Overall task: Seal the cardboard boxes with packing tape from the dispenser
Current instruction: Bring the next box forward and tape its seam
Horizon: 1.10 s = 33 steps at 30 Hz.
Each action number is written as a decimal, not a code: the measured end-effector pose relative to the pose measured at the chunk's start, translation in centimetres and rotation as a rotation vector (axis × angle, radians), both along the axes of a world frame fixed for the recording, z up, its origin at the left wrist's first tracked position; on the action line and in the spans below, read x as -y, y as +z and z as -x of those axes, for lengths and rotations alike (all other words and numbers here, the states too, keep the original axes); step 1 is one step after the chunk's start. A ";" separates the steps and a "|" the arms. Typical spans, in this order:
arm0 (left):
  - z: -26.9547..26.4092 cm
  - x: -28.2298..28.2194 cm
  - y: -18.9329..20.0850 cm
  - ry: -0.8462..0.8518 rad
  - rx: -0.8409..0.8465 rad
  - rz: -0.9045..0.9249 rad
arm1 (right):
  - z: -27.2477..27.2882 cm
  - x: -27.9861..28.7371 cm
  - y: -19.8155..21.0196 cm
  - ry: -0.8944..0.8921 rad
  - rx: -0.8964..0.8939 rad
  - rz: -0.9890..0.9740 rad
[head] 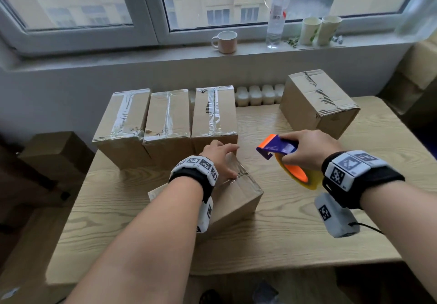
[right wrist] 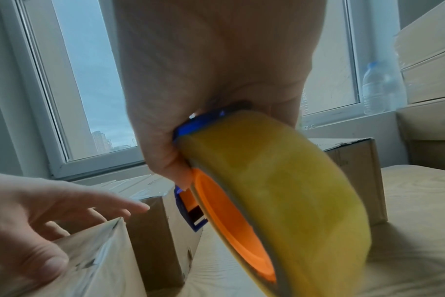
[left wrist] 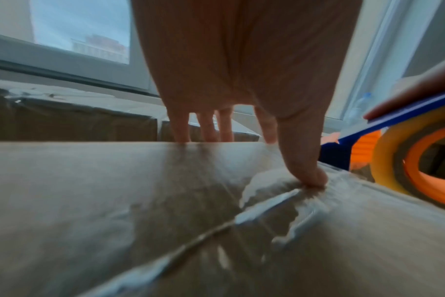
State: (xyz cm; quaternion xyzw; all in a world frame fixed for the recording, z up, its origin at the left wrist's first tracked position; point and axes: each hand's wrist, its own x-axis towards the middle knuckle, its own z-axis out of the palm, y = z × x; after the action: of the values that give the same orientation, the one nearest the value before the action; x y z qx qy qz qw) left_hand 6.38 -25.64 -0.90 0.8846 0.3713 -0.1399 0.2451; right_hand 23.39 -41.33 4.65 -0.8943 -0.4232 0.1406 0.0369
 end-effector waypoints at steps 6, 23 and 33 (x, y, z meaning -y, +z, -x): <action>-0.9 -0.3 -0.2 -0.090 0.045 0.043 | 0.7 0.7 0.6 0.003 -0.011 0.001; -1.9 -1.4 -2.0 0.115 0.056 0.149 | 0.8 0.8 1.1 0.053 0.007 -0.050; -3.2 -1.4 0.8 0.547 0.486 0.587 | 0.4 0.9 2.9 0.106 -0.101 -0.254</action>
State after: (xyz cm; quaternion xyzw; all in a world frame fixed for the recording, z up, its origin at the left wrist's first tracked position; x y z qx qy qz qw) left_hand 9.53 -24.23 -0.14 0.6545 0.4674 0.0422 0.5927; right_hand 22.97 -42.19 7.52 -0.8508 -0.4816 0.1324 0.1633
